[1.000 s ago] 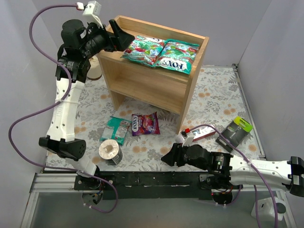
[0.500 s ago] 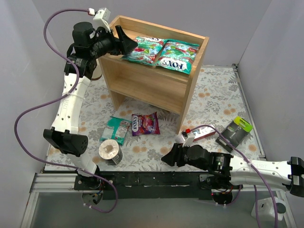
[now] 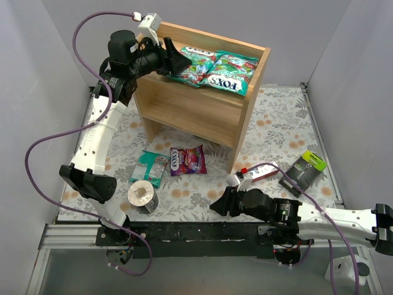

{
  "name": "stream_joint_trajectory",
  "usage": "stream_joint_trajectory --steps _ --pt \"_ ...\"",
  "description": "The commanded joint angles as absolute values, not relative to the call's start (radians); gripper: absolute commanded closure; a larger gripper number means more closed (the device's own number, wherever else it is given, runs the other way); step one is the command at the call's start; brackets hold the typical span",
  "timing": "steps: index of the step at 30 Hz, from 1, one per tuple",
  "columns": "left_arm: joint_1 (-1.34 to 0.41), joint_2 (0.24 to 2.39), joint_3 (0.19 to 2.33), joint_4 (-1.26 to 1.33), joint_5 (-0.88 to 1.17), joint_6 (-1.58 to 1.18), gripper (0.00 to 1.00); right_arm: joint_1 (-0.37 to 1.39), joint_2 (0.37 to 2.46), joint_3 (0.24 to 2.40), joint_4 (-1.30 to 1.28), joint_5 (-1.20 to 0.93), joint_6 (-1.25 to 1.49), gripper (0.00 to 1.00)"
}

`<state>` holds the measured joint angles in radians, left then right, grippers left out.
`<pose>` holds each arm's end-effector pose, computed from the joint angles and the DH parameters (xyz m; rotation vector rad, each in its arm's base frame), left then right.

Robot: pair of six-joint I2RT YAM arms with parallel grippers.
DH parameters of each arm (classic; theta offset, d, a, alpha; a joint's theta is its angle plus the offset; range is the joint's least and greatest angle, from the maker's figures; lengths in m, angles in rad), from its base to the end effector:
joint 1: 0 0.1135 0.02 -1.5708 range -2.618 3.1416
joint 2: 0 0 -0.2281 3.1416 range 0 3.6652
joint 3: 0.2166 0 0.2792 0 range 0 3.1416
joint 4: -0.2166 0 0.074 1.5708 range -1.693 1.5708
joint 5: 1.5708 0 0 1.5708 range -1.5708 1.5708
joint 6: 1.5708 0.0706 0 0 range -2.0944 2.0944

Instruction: Place and organize the candy bags onto the shelf

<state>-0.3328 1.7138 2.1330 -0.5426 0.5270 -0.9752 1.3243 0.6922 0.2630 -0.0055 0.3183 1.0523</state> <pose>0.3770 -0.1679 0.4884 -0.1647 1.8844 -1.3831 0.0813 0.2324 0.1408 -0.0745 2.1954 1.1629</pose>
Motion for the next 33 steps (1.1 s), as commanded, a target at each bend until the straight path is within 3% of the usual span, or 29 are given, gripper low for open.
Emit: stream_joint_trajectory --steps 1,9,12,13,14,16,17,24,33 --pt "-0.4 1.735 2.154 -0.575 0.522 -0.962 0.47 1.327 0.677 0.252 0.014 0.337 1.074 0.42" --pt "-0.439 1.74 2.148 -0.552 0.413 -0.979 0.47 1.327 0.66 0.242 0.002 0.345 1.086 0.42" --pt "-0.439 1.72 2.148 -0.554 0.344 -0.963 0.41 1.327 0.652 0.242 0.002 0.351 1.089 0.42" --pt "-0.439 1.714 2.148 -0.554 0.324 -0.96 0.37 1.327 0.65 0.244 0.002 0.351 1.091 0.42" --pt "-0.439 1.7 2.149 -0.555 0.313 -0.956 0.22 1.327 0.649 0.244 0.002 0.351 1.089 0.42" --pt "-0.439 1.684 2.149 -0.549 0.299 -0.953 0.04 1.327 0.652 0.247 0.002 0.35 1.088 0.48" --pt "-0.439 1.671 2.149 -0.537 0.293 -0.954 0.02 1.327 0.656 0.247 0.002 0.347 1.083 0.48" --pt "-0.439 1.573 2.123 -0.473 0.258 -0.963 0.02 1.327 0.663 0.252 0.002 0.348 1.083 0.41" --pt "-0.439 1.332 1.932 -0.428 0.025 -0.966 0.02 1.327 0.647 0.308 -0.067 0.411 1.011 0.16"
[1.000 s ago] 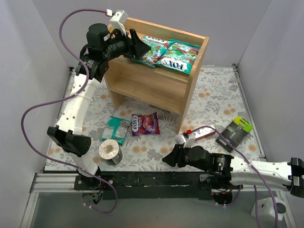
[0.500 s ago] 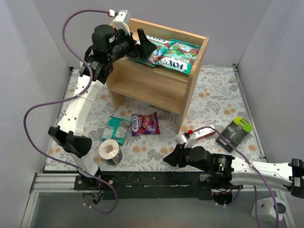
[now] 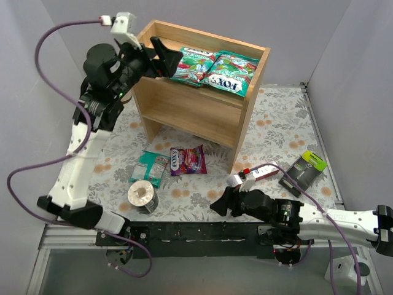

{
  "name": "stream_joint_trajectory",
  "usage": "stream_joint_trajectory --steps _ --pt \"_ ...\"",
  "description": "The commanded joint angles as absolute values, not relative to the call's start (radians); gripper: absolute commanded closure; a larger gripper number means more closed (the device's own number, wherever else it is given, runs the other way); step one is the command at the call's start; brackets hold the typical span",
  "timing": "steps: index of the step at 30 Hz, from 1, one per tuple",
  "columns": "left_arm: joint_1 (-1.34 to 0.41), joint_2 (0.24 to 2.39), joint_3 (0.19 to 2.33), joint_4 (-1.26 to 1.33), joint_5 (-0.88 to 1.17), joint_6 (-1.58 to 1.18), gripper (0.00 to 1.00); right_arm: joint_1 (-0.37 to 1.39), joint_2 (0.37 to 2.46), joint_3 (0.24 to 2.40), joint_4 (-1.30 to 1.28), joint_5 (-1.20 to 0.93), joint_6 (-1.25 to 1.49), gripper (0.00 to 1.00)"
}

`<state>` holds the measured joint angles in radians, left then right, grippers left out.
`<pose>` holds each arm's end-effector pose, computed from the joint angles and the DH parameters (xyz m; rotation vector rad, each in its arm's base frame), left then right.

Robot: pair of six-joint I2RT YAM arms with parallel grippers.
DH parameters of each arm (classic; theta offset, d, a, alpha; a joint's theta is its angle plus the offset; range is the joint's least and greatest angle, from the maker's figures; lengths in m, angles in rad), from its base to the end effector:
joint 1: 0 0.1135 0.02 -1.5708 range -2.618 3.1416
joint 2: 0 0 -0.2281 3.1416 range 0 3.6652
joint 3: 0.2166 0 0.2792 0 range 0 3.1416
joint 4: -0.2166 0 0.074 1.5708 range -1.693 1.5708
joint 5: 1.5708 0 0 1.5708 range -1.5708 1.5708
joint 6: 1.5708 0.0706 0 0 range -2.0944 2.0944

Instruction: Place and organize the candy bags onto the shelf

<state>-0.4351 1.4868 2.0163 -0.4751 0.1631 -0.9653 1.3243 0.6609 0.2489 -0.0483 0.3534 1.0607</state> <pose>0.3120 -0.1576 0.5381 -0.2940 1.6247 -1.2221 0.0821 0.2263 0.1370 -0.0473 2.2003 1.1168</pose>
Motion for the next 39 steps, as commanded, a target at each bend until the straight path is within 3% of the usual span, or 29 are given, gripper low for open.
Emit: stream_joint_trajectory --steps 1,12,14,15,19,24,30,35,39 --pt "-0.439 1.304 1.905 -0.429 0.012 -0.971 0.02 1.327 0.647 0.319 -0.071 0.42 0.999 0.13" --pt "-0.439 0.895 1.475 -0.632 -0.143 -1.196 0.02 1.325 0.716 0.37 -0.06 0.515 0.913 0.15" --pt "-0.439 0.862 1.35 -0.688 -0.138 -1.235 0.02 1.325 0.733 0.38 -0.083 0.518 0.907 0.16" --pt "-0.439 0.832 1.309 -0.705 -0.132 -1.297 0.09 1.325 0.735 0.388 -0.09 0.518 0.905 0.16" --pt "-0.439 0.755 1.051 -0.658 0.036 -1.417 0.11 1.325 0.73 0.393 -0.113 0.526 0.908 0.16" --pt "-0.439 0.741 0.898 -0.647 0.06 -1.526 0.06 1.325 0.704 0.387 -0.141 0.538 0.936 0.16" --pt "-0.44 0.735 0.637 -0.41 0.221 -1.79 0.02 1.327 0.687 0.396 -0.218 0.578 1.006 0.16" --pt "-0.462 0.726 0.574 -0.304 0.059 -1.998 0.02 1.325 0.664 0.397 -0.294 0.61 1.074 0.18" --pt "-0.512 0.842 0.59 -0.29 -0.07 -2.173 0.02 1.325 0.632 0.393 -0.34 0.638 1.117 0.19"
